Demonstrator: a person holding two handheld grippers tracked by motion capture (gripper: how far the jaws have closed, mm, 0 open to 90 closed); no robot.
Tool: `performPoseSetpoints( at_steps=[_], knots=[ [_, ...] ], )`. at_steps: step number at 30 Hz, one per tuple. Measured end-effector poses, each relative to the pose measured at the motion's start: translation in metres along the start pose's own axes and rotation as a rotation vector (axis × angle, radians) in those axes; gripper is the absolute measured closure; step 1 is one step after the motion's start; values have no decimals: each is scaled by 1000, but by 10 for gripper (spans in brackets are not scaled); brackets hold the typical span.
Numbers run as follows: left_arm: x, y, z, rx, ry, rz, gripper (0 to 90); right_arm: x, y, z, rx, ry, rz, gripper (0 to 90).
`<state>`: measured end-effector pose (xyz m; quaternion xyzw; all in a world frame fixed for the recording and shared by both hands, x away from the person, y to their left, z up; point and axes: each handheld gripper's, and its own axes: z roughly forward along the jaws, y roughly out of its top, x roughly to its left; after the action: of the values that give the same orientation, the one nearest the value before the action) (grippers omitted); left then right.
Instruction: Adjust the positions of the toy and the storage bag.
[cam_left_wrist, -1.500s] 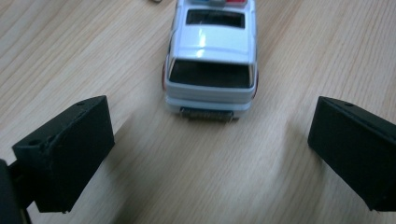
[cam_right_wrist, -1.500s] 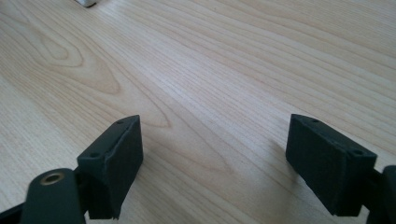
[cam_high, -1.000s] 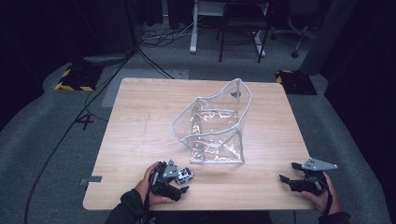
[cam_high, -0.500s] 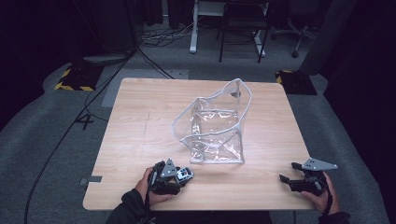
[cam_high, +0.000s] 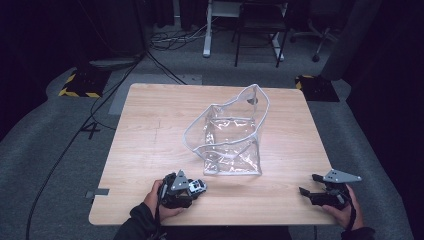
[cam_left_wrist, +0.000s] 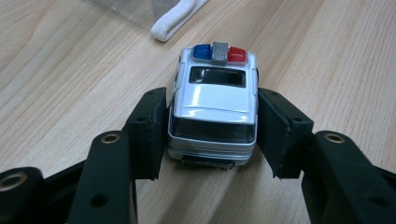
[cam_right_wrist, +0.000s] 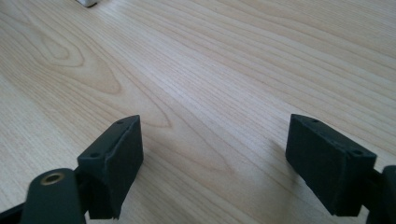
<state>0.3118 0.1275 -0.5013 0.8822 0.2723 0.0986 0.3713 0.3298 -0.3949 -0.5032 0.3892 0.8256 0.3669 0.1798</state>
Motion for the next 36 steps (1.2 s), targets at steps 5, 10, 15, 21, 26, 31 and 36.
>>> performPoseSetpoints(
  at_steps=[5, 10, 15, 21, 26, 31, 36],
  knots=[
    [5, -2, -3, 3, 18, 3, 472, 0, 0, 0, 0, 1, 1, 191],
    [20, -6, -8, -3, 89, -39, 473, 0, 0, 0, 0, 1, 1, 192],
    [39, -12, -14, -9, 153, -77, 473, 0, 0, 0, -1, 1, 1, 191],
    [60, -20, -23, -13, 201, -144, 473, 0, 0, 0, 0, 1, 2, 192],
    [79, -25, -29, -15, 233, -181, 473, 0, 0, 0, 0, 2, 2, 192],
    [90, -28, -32, -13, 252, -209, 473, 0, 0, 0, 0, 3, 3, 191],
    [91, -28, -32, -16, 249, -210, 473, -1, 0, 0, 1, 5, -1, 191]
  ],
)
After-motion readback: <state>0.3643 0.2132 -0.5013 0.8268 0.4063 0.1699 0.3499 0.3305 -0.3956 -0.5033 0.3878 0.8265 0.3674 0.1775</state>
